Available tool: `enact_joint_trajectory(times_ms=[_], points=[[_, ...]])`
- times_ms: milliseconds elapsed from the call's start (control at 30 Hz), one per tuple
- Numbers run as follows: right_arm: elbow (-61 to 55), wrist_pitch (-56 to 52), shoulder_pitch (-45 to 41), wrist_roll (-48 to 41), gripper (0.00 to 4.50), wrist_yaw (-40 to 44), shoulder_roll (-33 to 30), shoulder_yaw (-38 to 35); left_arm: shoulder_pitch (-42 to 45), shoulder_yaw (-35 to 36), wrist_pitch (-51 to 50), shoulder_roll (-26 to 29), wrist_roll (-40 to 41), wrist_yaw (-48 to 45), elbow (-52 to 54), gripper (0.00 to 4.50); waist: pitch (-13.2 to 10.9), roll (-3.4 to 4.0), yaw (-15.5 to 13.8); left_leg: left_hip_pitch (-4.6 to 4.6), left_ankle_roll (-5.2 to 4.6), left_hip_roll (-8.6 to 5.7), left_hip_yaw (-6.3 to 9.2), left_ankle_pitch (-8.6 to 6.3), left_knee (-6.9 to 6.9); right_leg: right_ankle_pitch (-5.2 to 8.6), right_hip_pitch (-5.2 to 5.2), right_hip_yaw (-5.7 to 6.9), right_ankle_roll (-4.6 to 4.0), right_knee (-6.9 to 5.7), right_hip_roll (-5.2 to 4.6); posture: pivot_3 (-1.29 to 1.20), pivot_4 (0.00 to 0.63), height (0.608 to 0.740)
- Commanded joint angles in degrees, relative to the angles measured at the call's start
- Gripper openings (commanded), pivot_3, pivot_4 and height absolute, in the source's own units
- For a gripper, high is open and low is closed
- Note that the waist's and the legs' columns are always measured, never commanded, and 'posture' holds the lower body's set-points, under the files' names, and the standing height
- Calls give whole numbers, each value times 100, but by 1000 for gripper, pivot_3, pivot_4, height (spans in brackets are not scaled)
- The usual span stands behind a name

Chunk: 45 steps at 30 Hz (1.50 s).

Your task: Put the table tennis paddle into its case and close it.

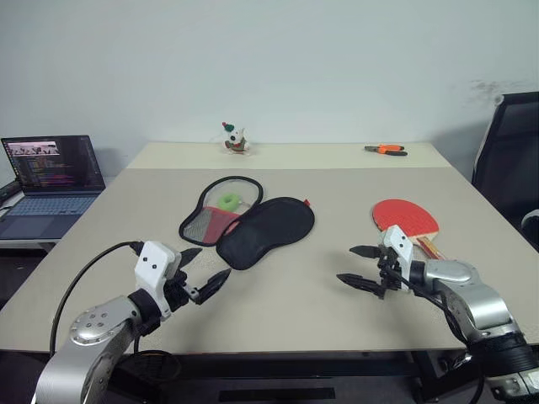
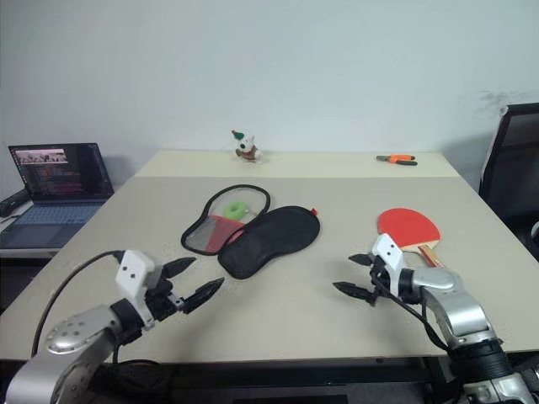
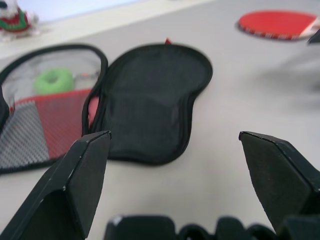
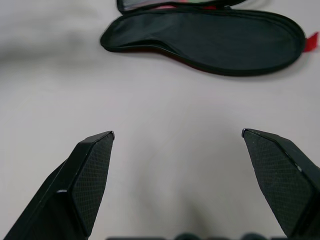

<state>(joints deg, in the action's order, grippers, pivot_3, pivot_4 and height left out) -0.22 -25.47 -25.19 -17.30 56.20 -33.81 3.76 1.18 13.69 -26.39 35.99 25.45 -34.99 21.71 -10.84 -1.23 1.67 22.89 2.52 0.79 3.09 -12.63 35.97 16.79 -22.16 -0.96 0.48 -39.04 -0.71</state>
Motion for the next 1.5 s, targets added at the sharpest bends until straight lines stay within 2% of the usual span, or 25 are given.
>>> enact_joint_trajectory(times_ms=[33,367,567,767,900,1033,1233,1333,1500], points=[[-332,-160,1,-117,4500,25,-111,-49,228,-17,342,-6,-124,-94,-221,4475,0,0,-2,0,0,0,0,0,0,0,0,0,0,0,0,0,150,740],[-809,-1062,-456,-615,4500,-118,-397,-500,974,-378,676,216,-204,-1000,-1416,4475,0,0,6,0,0,-2,-1,0,2,0,0,1,3,0,2,0,150,740],[-1330,-1260,-438,-792,4500,-343,-242,-452,2032,-1020,1468,432,-797,-1965,-3159,4475,0,0,0,2,0,-4,1,0,1,1,-1,4,4,0,23,0,150,740],[-1527,-1173,-175,-812,4500,-466,-282,-611,3261,-1805,2218,110,-1386,-2802,-4820,4475,0,-1,-27,10,-1,-8,0,0,3,-6,-4,9,3,3,29,0,150,740],[-1722,-1190,-34,-816,4500,-604,-230,-579,3855,-2053,2838,-78,-1740,-3071,-5866,4475,0,-1,-13,11,-2,-12,-3,-1,4,-12,-6,12,-2,2,30,0,150,740],[-1719,-1147,-68,-807,4500,-715,-166,-563,4148,-2122,3255,-133,-2001,-3166,-6591,4475,0,-1,33,6,-2,-13,-14,-1,4,-9,-10,9,3,-2,46,0,150,740],[-1654,-1079,-57,-800,4500,-774,-174,-607,4035,-2026,3495,20,-2104,-3300,-6961,4475,0,-1,22,6,-2,-7,-7,-1,4,-7,-10,8,5,-3,55,0,150,740],[-1604,-1028,-51,-797,4500,-794,-178,-632,3925,-2001,3482,77,-2107,-3335,-6976,3901,1,-1,27,5,-3,-7,-12,-1,4,-8,-10,7,5,-4,54,0,150,740],[-1535,-958,-97,-784,4500,-851,-158,-643,3804,-1998,3463,90,-2153,-3379,-6981,2114,1,-1,23,1,-3,-5,-10,-1,7,-7,-7,8,6,-9,54,0,150,740]])
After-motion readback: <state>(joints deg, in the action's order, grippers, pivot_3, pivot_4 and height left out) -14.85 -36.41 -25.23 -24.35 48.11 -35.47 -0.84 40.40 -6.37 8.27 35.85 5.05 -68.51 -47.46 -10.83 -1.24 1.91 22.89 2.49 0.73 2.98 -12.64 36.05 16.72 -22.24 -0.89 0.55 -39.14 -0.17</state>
